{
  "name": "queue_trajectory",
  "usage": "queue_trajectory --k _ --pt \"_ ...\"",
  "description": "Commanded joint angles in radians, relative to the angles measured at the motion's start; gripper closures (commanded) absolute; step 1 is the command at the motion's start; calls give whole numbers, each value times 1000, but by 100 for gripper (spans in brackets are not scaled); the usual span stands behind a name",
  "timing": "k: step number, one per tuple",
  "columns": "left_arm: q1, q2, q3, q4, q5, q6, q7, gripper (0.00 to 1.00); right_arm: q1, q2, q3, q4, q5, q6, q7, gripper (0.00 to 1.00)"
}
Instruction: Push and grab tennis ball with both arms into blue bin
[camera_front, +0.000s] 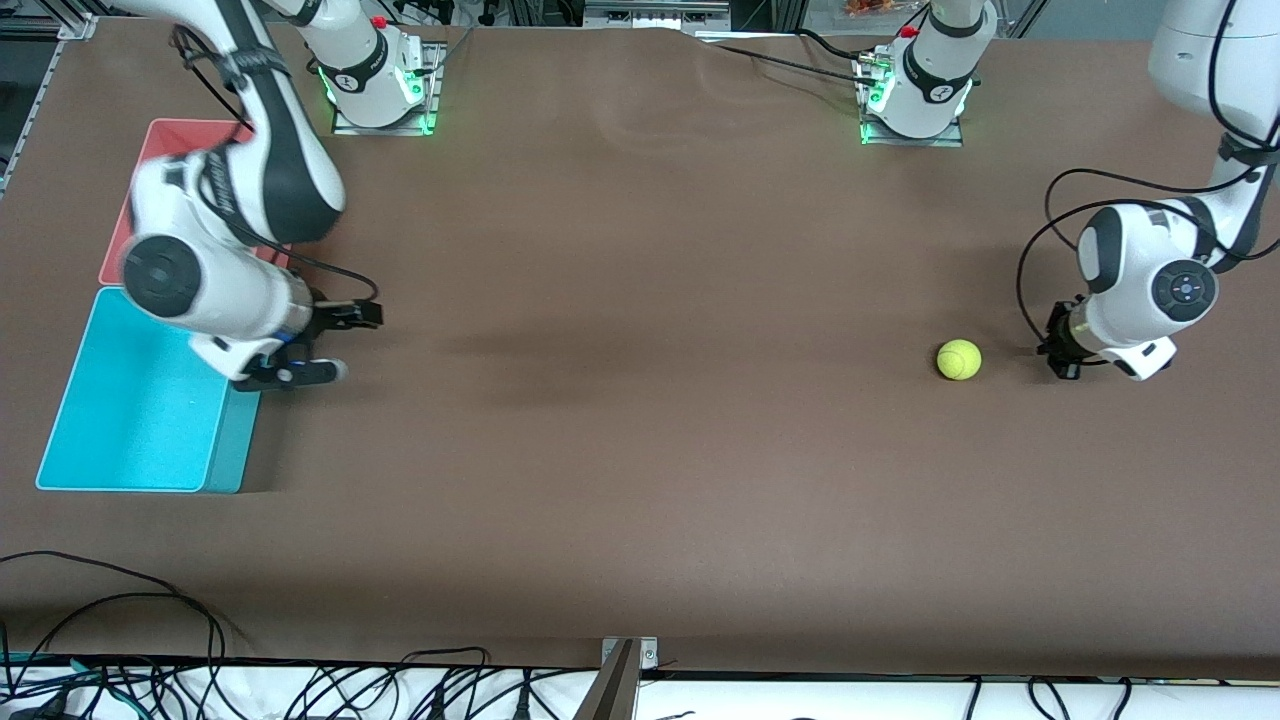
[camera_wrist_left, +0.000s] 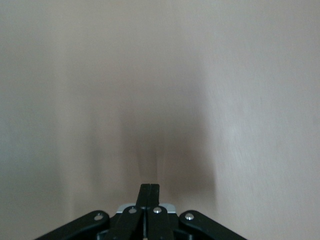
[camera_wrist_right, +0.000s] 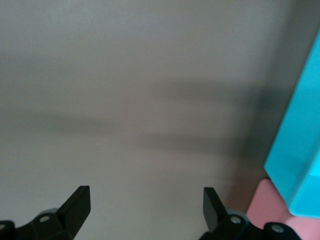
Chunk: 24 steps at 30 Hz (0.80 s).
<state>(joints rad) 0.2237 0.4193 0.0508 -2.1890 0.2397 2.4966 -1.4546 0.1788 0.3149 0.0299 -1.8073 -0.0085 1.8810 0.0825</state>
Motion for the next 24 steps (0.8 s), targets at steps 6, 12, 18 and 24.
queue_trajectory --k 6,12,18,24 --pt "-49 1 -60 -3 43 -15 -238 100 30 76 1 -1 -7 96 11 0" --pt "-70 -5 -201 -28 43 -61 -475 100 39 122 1 -15 -5 182 13 0" --pt "-66 -22 -236 -15 41 -120 -503 100 41 125 10 -98 -2 289 17 0" --pt "-43 -42 -235 9 43 -131 -426 100 44 133 30 -155 31 352 28 0"
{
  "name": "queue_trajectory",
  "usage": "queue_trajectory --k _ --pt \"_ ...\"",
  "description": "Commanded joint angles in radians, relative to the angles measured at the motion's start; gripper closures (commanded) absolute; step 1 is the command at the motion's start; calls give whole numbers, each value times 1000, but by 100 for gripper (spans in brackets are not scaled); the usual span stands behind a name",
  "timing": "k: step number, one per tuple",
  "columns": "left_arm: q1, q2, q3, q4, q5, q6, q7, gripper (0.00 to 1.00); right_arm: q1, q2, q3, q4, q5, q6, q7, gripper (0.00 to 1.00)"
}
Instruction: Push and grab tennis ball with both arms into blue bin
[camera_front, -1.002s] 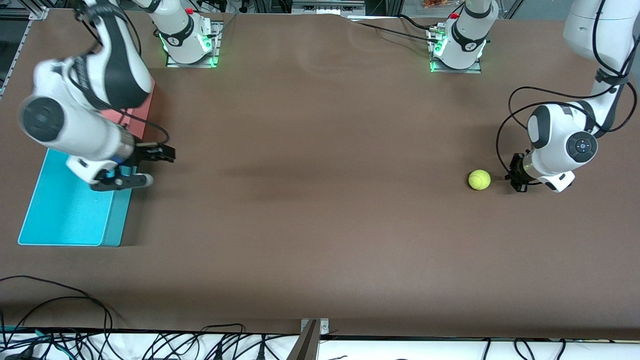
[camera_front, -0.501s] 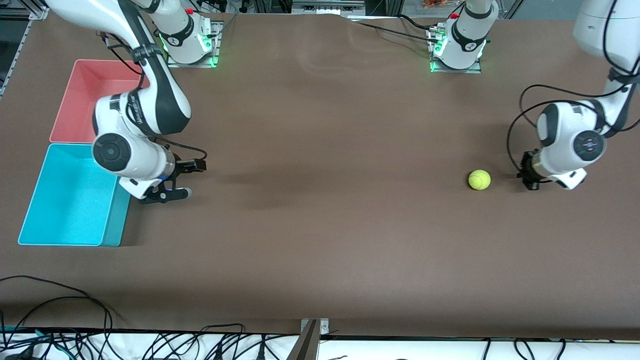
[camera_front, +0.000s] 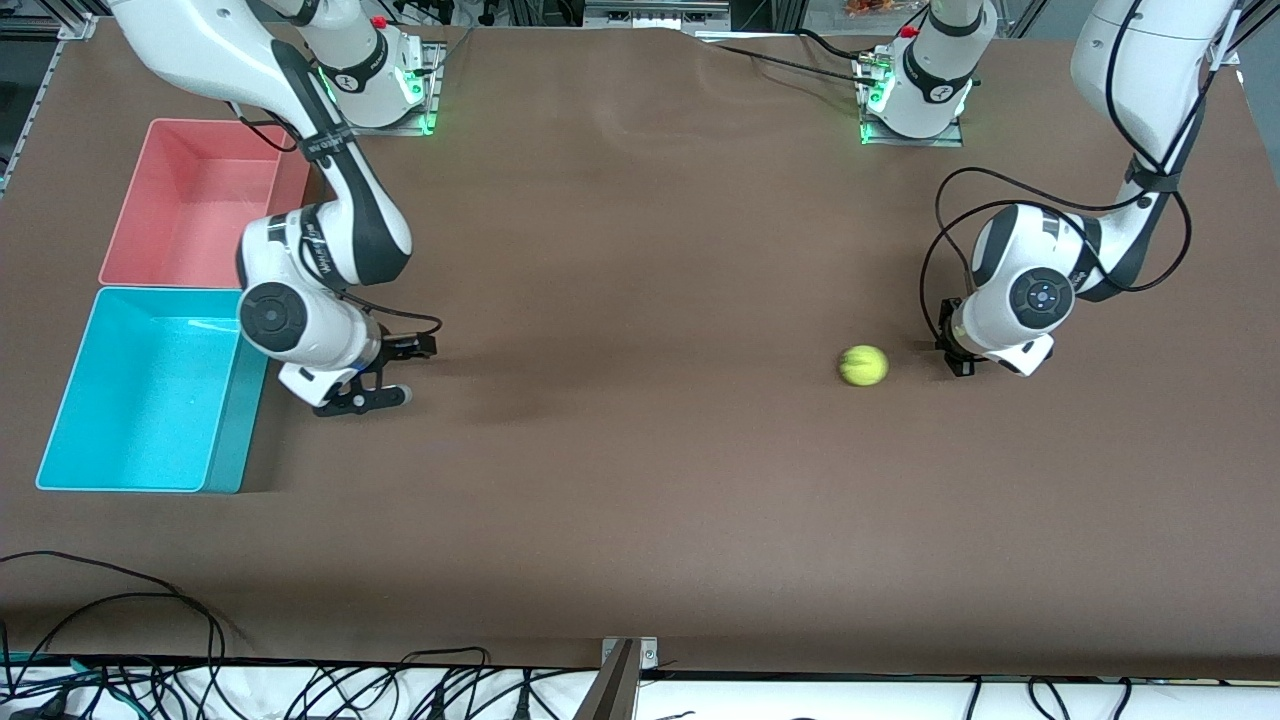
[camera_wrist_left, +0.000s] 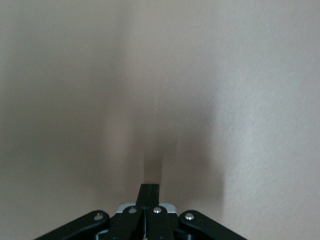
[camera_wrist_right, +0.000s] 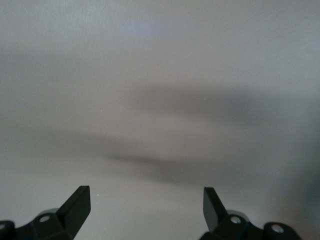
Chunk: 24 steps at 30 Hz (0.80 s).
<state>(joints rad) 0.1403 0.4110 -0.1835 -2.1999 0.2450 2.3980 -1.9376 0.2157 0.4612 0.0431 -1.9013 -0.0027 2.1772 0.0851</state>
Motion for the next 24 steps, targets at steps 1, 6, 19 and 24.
queue_trajectory --k 1,6,19,24 --pt "47 -40 -1 29 37 -48 77 100 8 -6 18 -61 26 62 25 0" --pt "64 -75 -2 101 27 -154 262 100 8 20 23 -56 27 104 27 0" --pt "73 -93 -7 367 17 -399 739 100 21 91 57 -53 70 230 42 0" --pt "74 -103 -16 476 -49 -456 1025 100 28 106 81 -47 69 262 110 0"
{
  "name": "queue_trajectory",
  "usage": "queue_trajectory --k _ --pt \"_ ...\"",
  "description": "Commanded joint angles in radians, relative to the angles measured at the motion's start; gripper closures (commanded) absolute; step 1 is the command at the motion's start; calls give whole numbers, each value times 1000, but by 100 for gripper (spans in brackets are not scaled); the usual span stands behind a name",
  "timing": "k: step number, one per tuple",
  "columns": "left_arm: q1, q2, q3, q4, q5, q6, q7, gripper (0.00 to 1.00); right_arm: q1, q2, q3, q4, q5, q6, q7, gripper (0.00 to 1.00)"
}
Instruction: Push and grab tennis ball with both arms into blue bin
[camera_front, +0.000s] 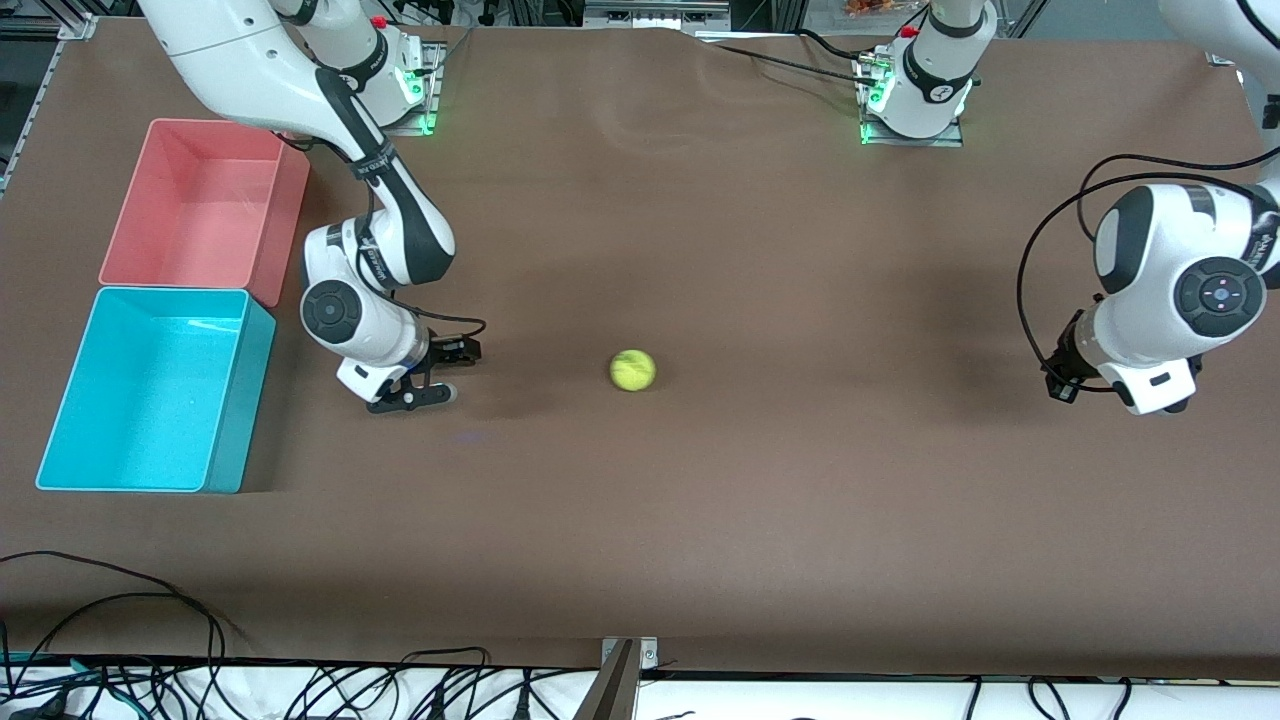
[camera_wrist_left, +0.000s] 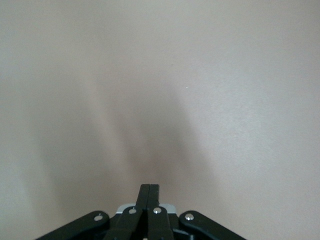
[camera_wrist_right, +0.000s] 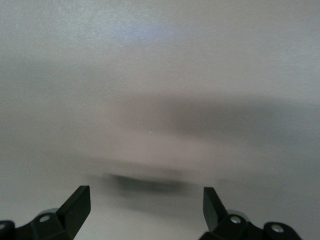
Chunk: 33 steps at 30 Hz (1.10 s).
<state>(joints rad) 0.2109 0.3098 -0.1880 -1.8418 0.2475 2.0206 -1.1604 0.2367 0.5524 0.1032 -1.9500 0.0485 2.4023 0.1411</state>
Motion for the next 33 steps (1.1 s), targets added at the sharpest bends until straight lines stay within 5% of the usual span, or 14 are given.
queue_trajectory --k 1,16,23,29,32,33 --pt "4 -1 -10 127 -59 -83 269 100 7 15 23 3 17 38 55 0" --pt "7 -4 -8 346 -108 -345 807 100 39 50 23 22 16 110 98 0" --pt "4 -4 -11 426 -117 -447 897 100 39 44 23 32 16 107 91 0" --pt "1 -4 -13 489 -143 -516 944 69 44 11 29 69 16 34 124 0" --pt "-1 -3 -13 524 -146 -545 1008 44 42 4 75 103 16 -11 175 0" --pt "-1 -3 -13 532 -152 -551 1027 22 44 4 90 114 16 -12 193 0"
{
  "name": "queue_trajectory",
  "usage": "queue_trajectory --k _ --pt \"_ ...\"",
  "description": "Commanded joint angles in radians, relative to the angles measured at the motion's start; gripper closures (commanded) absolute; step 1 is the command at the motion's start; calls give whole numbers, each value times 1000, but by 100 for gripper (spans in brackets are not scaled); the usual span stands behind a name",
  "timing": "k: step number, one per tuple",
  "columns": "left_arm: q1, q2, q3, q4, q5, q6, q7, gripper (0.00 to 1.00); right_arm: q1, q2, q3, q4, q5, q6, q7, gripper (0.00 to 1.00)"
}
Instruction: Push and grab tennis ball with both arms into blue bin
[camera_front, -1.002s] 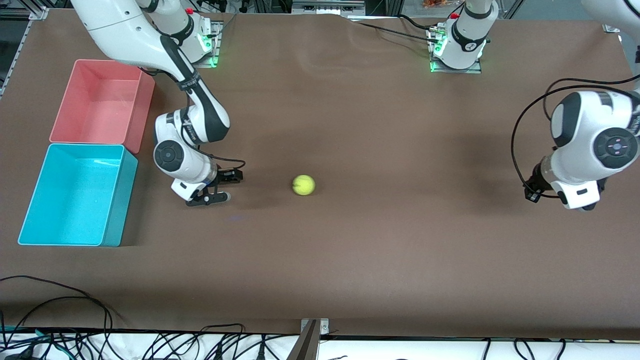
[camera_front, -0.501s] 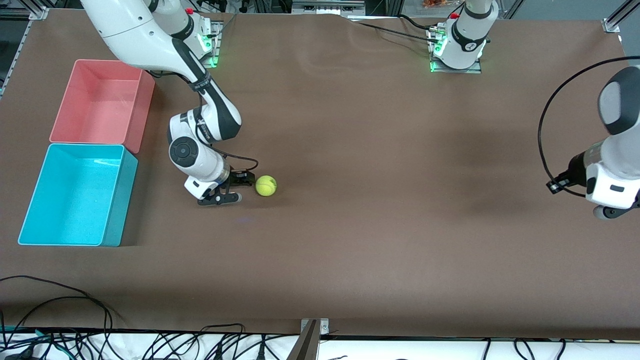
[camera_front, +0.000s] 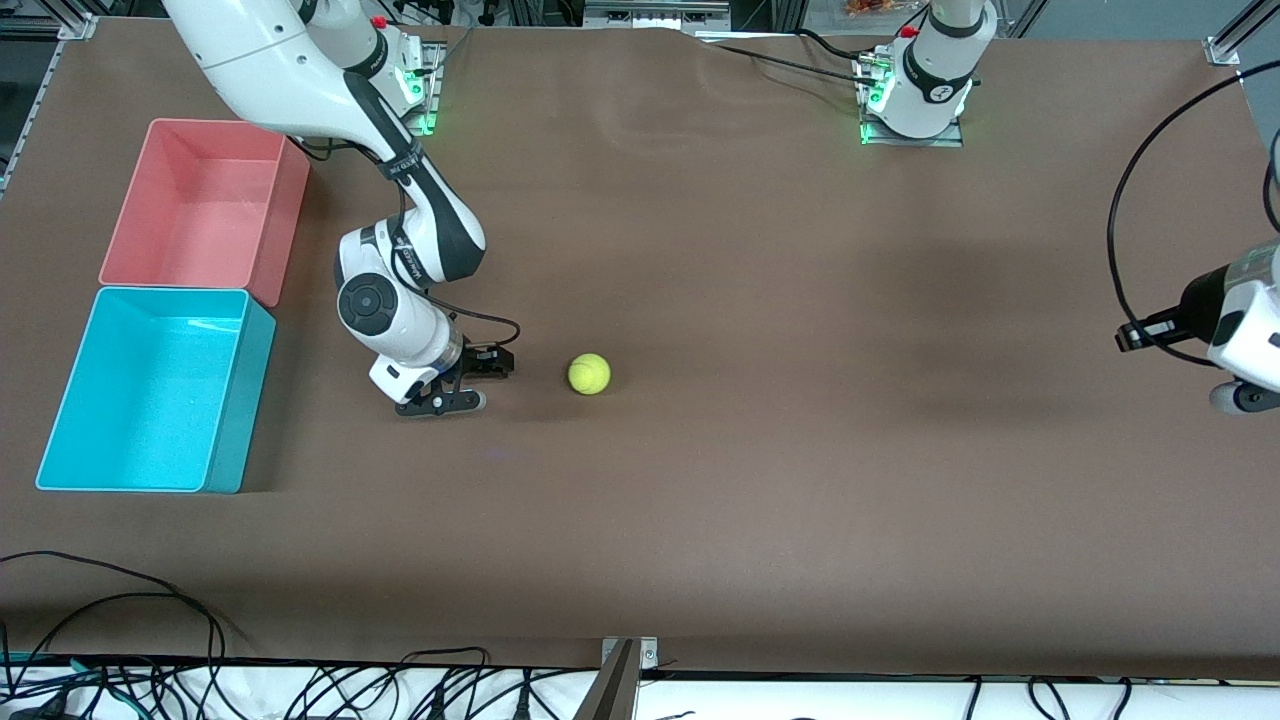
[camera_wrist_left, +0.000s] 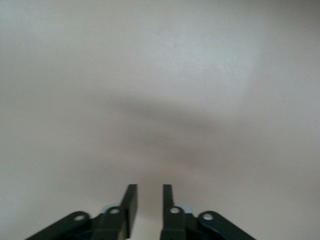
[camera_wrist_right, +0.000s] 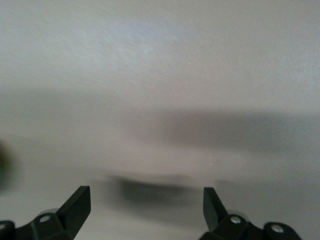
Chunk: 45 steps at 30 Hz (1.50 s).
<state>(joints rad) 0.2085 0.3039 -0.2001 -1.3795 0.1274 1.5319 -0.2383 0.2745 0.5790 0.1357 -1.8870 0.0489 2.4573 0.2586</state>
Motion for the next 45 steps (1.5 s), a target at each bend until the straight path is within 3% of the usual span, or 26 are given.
queue_trajectory --k 1,6,13,19,27,35,45 --pt "2 3 -1 74 -41 -65 109 0 8 -22 76 60 16 -69 99 0" --pt "8 1 -1 82 -74 -65 120 0 38 -13 130 104 11 -64 226 0" --pt "0 12 2 145 -72 -64 123 0 127 28 130 183 -23 -32 234 0" --pt "-4 11 1 149 -72 -64 145 0 183 87 127 215 -89 96 238 0" --pt "-4 8 -4 148 -65 -64 146 0 247 140 73 258 -219 163 243 0" --pt "-4 1 -2 148 -65 -64 146 0 267 199 55 322 -242 212 245 0" --pt "-1 -2 -1 146 -63 -64 146 0 279 251 44 327 -253 330 241 0"
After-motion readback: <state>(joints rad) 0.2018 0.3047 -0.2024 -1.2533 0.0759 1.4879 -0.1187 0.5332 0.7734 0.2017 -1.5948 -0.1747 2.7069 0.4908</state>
